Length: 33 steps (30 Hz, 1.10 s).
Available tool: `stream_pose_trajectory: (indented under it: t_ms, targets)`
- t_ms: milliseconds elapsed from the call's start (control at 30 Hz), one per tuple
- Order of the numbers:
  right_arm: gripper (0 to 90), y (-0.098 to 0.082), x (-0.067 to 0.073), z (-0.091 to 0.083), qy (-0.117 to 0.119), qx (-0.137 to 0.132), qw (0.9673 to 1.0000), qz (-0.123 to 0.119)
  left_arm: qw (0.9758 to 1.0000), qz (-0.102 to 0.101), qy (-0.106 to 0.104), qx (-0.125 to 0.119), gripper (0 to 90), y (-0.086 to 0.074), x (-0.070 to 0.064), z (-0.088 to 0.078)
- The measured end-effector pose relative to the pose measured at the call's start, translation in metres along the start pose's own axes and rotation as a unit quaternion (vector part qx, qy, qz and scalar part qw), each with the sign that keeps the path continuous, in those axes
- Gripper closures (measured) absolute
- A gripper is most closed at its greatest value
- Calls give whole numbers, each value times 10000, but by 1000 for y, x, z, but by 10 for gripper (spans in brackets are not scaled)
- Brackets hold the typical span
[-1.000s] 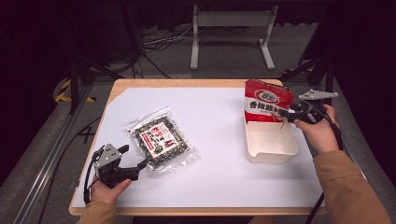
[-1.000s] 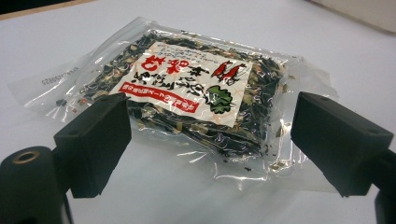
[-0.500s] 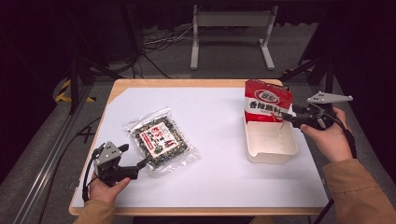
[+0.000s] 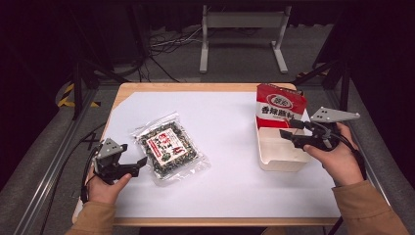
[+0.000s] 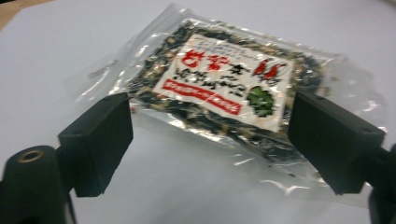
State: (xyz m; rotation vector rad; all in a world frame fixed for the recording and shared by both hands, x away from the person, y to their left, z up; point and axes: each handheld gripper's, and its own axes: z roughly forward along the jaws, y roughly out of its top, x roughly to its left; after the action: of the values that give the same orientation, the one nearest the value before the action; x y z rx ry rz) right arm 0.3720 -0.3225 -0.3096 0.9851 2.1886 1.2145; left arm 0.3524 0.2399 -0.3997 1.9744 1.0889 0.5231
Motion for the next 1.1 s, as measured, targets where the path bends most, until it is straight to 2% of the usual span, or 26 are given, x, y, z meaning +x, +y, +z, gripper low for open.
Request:
stream_pose_trajectory:
  t_ms: [100, 167, 200, 233, 300, 333, 467, 533, 600, 700, 833, 1000, 1033, 1100]
  targets:
    - [454, 1, 7, 3, 223, -74, 9997, 45, 9999, -18, 81, 72, 169, 4, 7, 4]
    - [449, 1, 13, 4, 301, -116, 9995, 18, 9995, 128, 186, 228, 159, 6, 10, 9]
    - [449, 1, 13, 4, 301, -116, 9995, 18, 9995, 128, 186, 228, 153, 6, 10, 9]
    - [446, 2, 20, 6, 400, -164, 9991, -41, 9990, 237, 253, 279, 143, 8, 10, 13]
    - [445, 2, 21, 6, 414, -173, 9990, -47, 9990, 246, 259, 255, 120, 9, 10, 14]
    - [439, 2, 26, 7, 447, -202, 9988, -93, 9991, 220, 276, 227, 119, 10, 13, 15]
    - [435, 1, 33, 8, 505, -262, 9983, -119, 9993, 79, 327, 168, 134, 11, 20, 16]
    - [432, 0, 38, 10, 545, -285, 9980, -164, 9991, -30, 348, 230, 138, 11, 26, 18]
    - [428, -1, 42, 12, 583, -314, 9976, -189, 9987, -50, 443, 251, 137, 11, 30, 21]
    - [423, -3, 51, 13, 552, -375, 9973, -311, 9987, -128, 400, 281, 140, 11, 37, 25]
    - [421, -6, 57, 13, 609, -484, 9966, -278, 9992, -234, 255, 203, 154, 11, 43, 27]
    - [420, -11, 62, 14, 660, -517, 9962, -239, 9991, -364, 187, 148, 133, 10, 47, 29]
    - [420, -12, 63, 13, 673, -542, 9960, -213, 9991, -326, 217, 140, 130, 10, 48, 29]
    - [417, -16, 68, 12, 716, -589, 9955, -219, 9989, -385, 251, 67, 99, 8, 51, 31]
